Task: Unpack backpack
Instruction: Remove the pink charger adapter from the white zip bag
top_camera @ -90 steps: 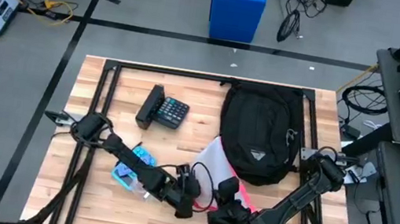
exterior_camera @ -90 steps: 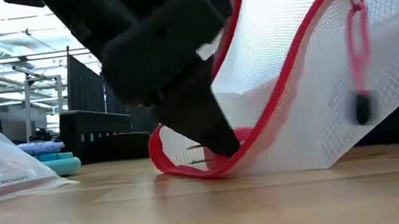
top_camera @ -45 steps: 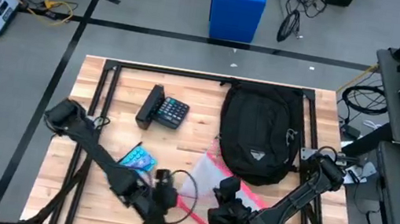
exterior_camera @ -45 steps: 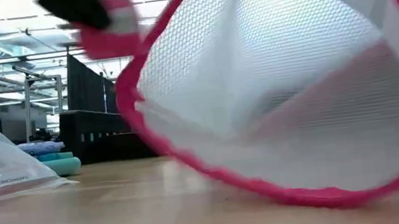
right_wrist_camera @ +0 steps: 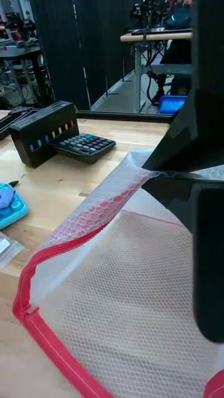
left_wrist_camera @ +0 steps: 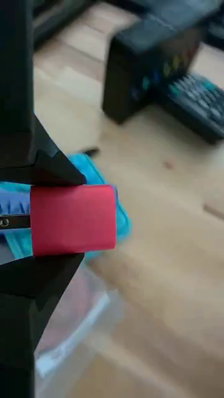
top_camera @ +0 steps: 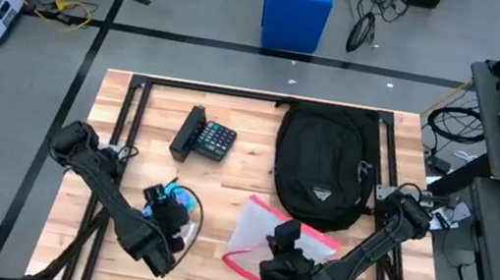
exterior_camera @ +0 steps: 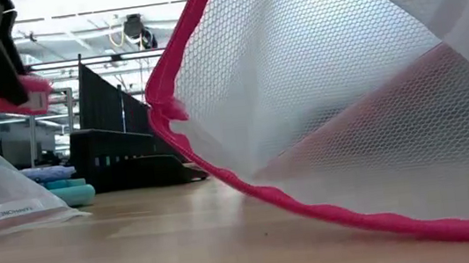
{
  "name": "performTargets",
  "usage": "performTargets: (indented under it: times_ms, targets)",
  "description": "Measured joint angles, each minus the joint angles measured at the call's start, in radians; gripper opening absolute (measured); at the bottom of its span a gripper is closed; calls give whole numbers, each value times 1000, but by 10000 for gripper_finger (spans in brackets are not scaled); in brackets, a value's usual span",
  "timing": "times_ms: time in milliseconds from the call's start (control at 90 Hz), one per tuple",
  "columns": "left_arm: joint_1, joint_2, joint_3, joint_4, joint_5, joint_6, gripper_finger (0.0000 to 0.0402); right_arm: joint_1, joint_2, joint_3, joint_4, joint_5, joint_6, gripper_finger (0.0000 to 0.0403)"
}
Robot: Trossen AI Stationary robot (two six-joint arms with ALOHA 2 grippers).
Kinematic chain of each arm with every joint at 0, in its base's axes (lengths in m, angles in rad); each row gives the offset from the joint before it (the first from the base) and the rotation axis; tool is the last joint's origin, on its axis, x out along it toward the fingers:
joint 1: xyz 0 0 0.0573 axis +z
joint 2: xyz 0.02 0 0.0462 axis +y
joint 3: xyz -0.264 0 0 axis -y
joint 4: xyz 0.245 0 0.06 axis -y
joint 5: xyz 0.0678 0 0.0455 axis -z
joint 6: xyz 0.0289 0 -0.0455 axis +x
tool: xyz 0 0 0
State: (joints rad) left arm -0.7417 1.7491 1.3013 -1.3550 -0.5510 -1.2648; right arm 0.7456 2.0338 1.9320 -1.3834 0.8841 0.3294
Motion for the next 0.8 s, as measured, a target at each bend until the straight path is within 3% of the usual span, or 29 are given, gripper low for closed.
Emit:
performTargets:
  times_ms: [278,800]
  targets:
    - [36,1,-93,26,95,-39,133,0,0,0,3,0,0,0]
    - [61,1,-148,87,98,-4,135,0,0,0,4,0,0,0]
